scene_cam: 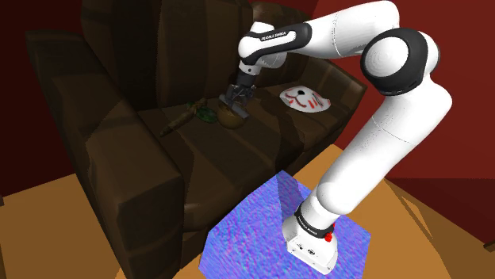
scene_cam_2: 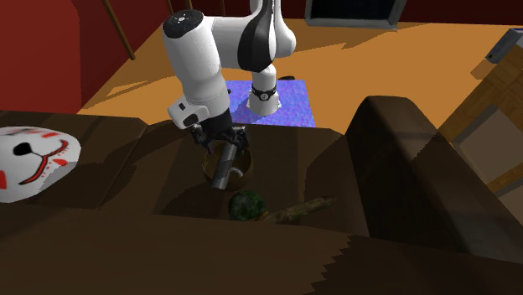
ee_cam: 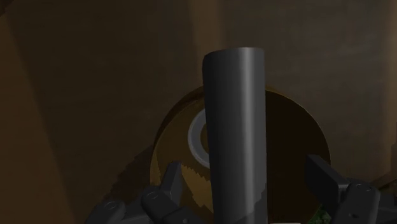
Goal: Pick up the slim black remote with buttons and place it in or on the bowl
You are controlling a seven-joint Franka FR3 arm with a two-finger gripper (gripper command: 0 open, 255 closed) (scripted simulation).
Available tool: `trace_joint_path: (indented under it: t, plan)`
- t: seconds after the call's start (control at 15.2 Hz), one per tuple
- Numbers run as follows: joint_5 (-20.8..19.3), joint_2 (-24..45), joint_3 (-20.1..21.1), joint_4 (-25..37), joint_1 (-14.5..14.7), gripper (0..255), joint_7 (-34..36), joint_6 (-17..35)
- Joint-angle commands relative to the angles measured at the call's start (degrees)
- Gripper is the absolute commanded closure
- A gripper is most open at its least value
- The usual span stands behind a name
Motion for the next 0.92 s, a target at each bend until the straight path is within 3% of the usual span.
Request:
trace_joint_path:
  t: [0.0,0.33,0.86]
  plan:
    - [0.00,0.00,0.00,0.00,0.00,0,0.00,0.00]
    - [-0.81,-2.17,-0.16,5.01,-0.22,0,0.54,-7.12]
    - [-0.81,-2.17,-0.16,5.01,-0.22,0,0.54,-7.12]
